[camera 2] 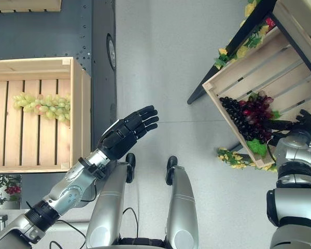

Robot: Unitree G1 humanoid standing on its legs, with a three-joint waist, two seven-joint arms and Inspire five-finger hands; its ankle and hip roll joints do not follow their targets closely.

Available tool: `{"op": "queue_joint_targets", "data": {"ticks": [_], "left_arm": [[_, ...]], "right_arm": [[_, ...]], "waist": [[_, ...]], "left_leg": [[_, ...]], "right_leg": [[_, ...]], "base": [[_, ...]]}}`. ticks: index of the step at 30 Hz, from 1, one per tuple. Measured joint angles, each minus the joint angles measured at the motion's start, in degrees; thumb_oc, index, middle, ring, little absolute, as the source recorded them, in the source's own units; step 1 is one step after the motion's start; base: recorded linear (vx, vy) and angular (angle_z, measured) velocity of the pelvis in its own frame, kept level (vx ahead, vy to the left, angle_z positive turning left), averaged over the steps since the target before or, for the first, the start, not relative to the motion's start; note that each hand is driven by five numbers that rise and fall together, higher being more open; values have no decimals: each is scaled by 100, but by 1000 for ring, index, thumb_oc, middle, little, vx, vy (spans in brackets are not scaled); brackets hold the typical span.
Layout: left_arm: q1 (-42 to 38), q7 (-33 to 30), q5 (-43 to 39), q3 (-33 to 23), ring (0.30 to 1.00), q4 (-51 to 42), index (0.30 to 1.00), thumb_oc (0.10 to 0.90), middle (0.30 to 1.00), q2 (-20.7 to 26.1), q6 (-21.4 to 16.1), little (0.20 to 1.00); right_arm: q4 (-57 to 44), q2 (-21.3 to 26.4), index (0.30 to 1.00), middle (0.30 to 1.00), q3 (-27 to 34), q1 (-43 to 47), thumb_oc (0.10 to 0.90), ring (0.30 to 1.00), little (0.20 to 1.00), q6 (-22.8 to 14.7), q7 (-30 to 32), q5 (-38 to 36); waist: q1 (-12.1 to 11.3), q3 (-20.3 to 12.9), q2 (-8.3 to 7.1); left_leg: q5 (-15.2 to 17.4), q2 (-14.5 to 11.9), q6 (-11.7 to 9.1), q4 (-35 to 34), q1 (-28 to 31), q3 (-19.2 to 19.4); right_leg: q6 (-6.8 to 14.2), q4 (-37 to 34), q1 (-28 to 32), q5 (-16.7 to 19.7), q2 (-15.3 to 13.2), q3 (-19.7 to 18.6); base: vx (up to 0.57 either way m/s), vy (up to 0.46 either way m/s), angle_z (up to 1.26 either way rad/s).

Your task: Pick up the fruits from the basket on one side to the basket on the other side

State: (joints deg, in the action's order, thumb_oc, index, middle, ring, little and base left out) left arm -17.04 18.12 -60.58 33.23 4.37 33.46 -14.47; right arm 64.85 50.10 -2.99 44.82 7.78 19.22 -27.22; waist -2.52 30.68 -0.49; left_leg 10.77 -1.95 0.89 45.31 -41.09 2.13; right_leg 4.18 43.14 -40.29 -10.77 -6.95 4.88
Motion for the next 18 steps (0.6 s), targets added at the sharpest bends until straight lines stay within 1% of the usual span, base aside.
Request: {"op": "queue_joint_targets", "data": {"ticks": [3,5,6,10,12,14,16,18], "left_arm": [[-3,4,0,0,900,0,900,800,900,0,0,900],[-9,11,-1,0,900,0,900,800,900,1,1,900],[-9,26,-1,1,900,0,900,800,900,-1,1,900],[-12,36,9,5,900,0,900,800,900,-14,2,900],[-12,34,24,5,900,0,900,800,900,-20,3,900],[-16,-17,156,4,900,1,900,800,900,-12,2,900],[-40,-190,518,11,900,1,900,800,900,-12,2,900],[-83,-392,778,23,900,2,900,800,900,-14,2,900]], "right_arm": [[21,30,900,900,-1,42,800,900,900,66,-1,31],[23,30,900,900,-4,26,800,900,900,88,-2,33],[23,30,900,900,-4,21,800,900,900,93,-2,33],[7,30,900,900,-67,3,800,900,900,98,-3,50],[-59,30,900,900,-103,-44,800,900,900,95,-3,206],[-297,28,900,900,-225,-179,800,900,900,75,-3,220],[-650,10,900,900,-276,-398,800,900,900,-60,-7,231],[-910,-7,900,900,-300,-558,800,900,900,-148,-6,345]], "waist": [[8,1,-6],[18,24,-52],[22,10,-33],[36,28,-108],[39,28,-128],[87,30,-148],[143,26,-152],[169,9,-124]], "left_leg": [[1,-1,-2,5,21,-10],[2,-3,-2,11,46,-16],[2,-7,-2,13,54,-22],[2,-17,-1,-10,57,-52],[4,-24,7,-43,62,-45],[5,-33,16,-103,86,-31],[5,-50,75,-190,161,30],[23,-63,106,-239,244,92]], "right_leg": [[-2,-2,28,1,9,1],[0,-15,64,3,17,1],[4,-33,79,7,25,1],[46,-165,114,66,100,-40],[70,-251,127,117,137,-79],[90,-385,170,173,197,-151],[117,-530,256,227,205,-180],[130,-600,322,234,207,-220]], "base": [[0,0,0],[0,0,0],[0,0,0],[0,20,-5],[-8,57,-12],[-9,76,-10],[0,95,-11],[2,112,-12]]}}
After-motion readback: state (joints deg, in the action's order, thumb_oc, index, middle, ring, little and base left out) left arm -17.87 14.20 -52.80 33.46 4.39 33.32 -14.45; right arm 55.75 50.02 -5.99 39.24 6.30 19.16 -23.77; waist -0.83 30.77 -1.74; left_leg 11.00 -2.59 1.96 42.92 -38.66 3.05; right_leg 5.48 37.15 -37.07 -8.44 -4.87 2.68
